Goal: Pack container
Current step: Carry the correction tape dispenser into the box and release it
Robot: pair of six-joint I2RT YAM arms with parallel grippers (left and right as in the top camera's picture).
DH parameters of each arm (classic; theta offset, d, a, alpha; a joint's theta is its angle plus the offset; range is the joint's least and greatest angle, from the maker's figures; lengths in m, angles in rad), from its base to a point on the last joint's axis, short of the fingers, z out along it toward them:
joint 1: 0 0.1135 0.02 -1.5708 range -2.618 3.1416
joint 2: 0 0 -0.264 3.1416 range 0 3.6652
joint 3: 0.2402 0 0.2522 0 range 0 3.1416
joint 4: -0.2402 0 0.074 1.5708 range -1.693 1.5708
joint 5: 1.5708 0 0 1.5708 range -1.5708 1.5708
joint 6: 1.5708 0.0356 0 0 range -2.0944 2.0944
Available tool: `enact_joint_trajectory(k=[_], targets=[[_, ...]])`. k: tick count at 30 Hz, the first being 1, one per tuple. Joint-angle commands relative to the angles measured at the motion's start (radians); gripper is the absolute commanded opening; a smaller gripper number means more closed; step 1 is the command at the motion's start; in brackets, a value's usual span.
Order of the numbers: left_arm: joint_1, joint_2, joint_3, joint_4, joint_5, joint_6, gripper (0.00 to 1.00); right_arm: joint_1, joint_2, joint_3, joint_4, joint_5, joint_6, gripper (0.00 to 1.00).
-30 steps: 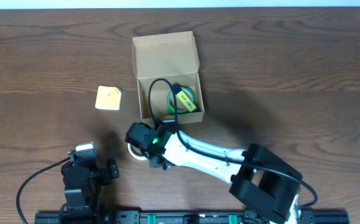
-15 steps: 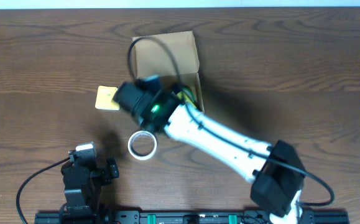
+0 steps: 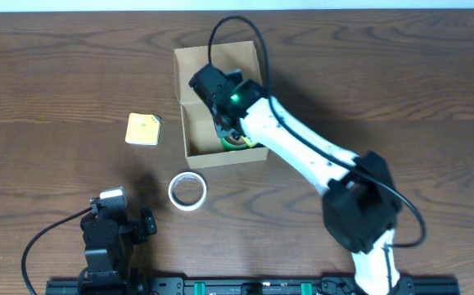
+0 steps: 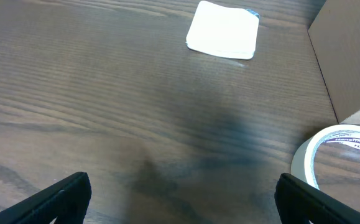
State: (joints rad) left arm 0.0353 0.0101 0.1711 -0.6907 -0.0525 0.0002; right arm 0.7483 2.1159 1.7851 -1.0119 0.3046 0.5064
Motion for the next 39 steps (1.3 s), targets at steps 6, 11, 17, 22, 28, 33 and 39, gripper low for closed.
enact_joint_trajectory(k=[6, 11, 17, 22, 28, 33, 39], targets=[[-0.001, -0.006, -0.011, -0.001, -0.007, 0.008, 0.95, -0.008, 0.068, 0.011, -0.024, 0.002, 0.002, 0.4], [-0.001, -0.006, -0.011, -0.001, -0.007, 0.008, 0.95, -0.008, 0.068, 0.011, -0.002, 0.003, 0.001, 0.76], [-0.001, -0.006, -0.011, -0.001, -0.007, 0.008, 0.95, -0.008, 0.05, 0.015, 0.007, 0.002, 0.001, 0.77], [-0.001, -0.006, -0.011, -0.001, -0.007, 0.008, 0.95, -0.003, -0.029, 0.034, 0.027, 0.002, -0.027, 0.76], [-0.001, -0.006, -0.011, -0.001, -0.007, 0.008, 0.95, 0.04, -0.221, 0.051, 0.038, -0.009, -0.112, 0.86], [-0.001, -0.006, -0.011, -0.001, -0.007, 0.008, 0.95, 0.063, -0.356, 0.051, -0.011, -0.009, -0.178, 0.99], [-0.001, -0.006, -0.011, -0.001, -0.007, 0.008, 0.95, 0.055, -0.451, 0.051, -0.227, -0.005, -0.286, 0.99]])
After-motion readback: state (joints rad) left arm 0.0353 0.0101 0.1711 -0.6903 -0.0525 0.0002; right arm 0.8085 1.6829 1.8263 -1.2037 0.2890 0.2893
